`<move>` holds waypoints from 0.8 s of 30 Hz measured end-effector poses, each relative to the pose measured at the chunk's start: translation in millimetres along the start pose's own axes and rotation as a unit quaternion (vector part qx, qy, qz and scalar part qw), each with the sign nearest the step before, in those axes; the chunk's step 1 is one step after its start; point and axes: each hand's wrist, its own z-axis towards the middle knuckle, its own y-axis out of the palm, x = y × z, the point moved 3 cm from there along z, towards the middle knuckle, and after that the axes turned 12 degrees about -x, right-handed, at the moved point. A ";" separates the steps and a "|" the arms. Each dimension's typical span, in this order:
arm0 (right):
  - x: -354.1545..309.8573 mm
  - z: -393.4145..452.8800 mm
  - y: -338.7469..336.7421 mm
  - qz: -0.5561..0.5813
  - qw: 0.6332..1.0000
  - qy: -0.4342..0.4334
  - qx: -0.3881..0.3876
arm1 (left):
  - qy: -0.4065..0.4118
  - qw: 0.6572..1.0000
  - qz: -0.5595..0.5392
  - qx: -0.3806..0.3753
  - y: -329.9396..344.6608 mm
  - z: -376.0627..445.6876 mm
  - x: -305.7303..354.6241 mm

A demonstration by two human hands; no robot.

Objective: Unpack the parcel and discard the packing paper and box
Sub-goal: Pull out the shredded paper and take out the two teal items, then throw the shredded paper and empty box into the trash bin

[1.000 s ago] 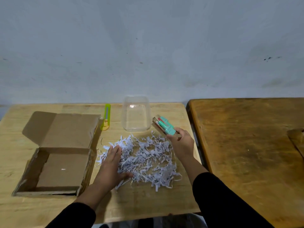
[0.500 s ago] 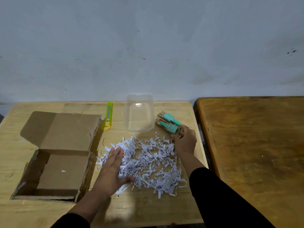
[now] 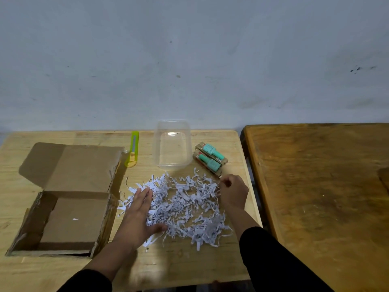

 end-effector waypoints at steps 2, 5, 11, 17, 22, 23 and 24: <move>1.2 -3.7 -1.7 -0.010 1.000 -0.012 -0.012 | -0.002 1.000 -0.001 0.000 -0.3 -0.6 1.0; 1.3 -9.0 1.0 -0.054 0.996 -0.053 -0.038 | -0.004 1.000 -0.005 -0.002 -0.8 -1.2 2.1; -5.5 -29.9 17.5 -0.076 0.974 -0.162 -0.137 | 0.009 1.000 -0.020 0.010 2.0 -1.3 8.6; -5.8 -49.5 13.5 -0.038 0.955 -0.238 -0.174 | 0.095 0.995 -0.032 0.025 5.0 -9.5 27.5; 21.8 -59.5 -4.2 -0.133 0.923 -0.298 -0.206 | 0.140 0.984 0.063 0.088 -9.6 -21.0 25.4; 27.5 -61.6 -5.5 -0.151 0.915 -0.306 -0.216 | 0.142 0.982 0.081 0.096 -12.4 -24.6 25.4; 32.7 -63.3 -5.1 -0.172 0.907 -0.311 -0.228 | 0.138 0.981 0.092 0.096 -13.8 -26.7 24.2</move>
